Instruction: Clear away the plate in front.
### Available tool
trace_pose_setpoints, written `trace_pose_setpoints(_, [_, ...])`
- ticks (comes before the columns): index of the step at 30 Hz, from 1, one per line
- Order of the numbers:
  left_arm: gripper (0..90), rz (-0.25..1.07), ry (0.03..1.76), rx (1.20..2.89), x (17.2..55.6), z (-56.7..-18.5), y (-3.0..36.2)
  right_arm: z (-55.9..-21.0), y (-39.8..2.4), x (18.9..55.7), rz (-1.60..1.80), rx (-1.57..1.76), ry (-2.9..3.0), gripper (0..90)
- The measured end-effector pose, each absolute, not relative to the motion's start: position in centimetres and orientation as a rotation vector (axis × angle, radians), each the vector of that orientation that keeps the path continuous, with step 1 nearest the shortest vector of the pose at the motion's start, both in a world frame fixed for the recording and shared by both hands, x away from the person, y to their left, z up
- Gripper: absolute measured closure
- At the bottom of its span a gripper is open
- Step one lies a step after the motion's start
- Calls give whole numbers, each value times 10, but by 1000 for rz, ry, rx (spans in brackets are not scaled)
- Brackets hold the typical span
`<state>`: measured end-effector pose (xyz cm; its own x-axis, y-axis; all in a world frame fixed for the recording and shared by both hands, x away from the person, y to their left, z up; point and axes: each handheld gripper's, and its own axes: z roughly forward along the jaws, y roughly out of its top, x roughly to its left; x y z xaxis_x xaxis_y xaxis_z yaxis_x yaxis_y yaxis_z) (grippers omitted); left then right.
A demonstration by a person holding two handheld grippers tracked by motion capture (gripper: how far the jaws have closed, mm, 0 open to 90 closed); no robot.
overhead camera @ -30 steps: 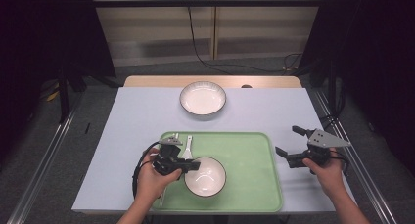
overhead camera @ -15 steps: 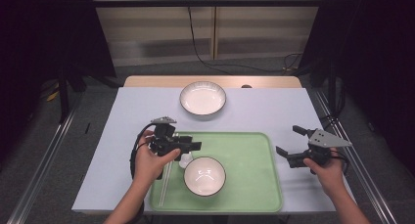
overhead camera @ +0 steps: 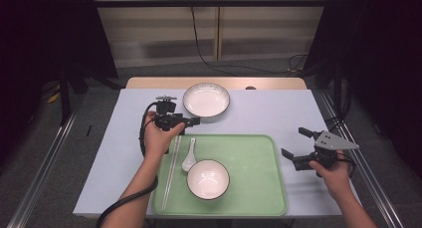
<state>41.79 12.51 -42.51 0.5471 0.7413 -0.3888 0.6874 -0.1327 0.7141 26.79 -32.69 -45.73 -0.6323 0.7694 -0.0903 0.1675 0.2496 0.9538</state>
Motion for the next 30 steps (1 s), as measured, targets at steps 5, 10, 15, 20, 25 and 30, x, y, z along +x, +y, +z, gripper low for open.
trace_pose_setpoints(5, [138, 125, 1238, 1848, 441, -434, 126, -457, -328, 268, 1399, 847, 1981, 15])
trace_pose_setpoints(10, [108, 164, 1300, 1823, 465, -439, 124, -458, -325, 269, 1397, 856, 1970, 15])
trace_pose_setpoints(15, [58, 207, 1383, 1790, 489, -446, 123, -459, -326, 268, 1393, 845, 1995, 15])
trace_pose_setpoints(20, [41, 205, 1419, 1776, 505, -454, 119, -458, -326, 267, 1395, 849, 1989, 15])
trace_pose_setpoints(25, [29, 214, 1464, 1775, 516, -463, 117, -458, -327, 268, 1401, 844, 1985, 15])
trace_pose_setpoints(30, [107, 230, 1506, 1731, 521, -469, 116, -458, -326, 268, 1408, 846, 1974, 15])
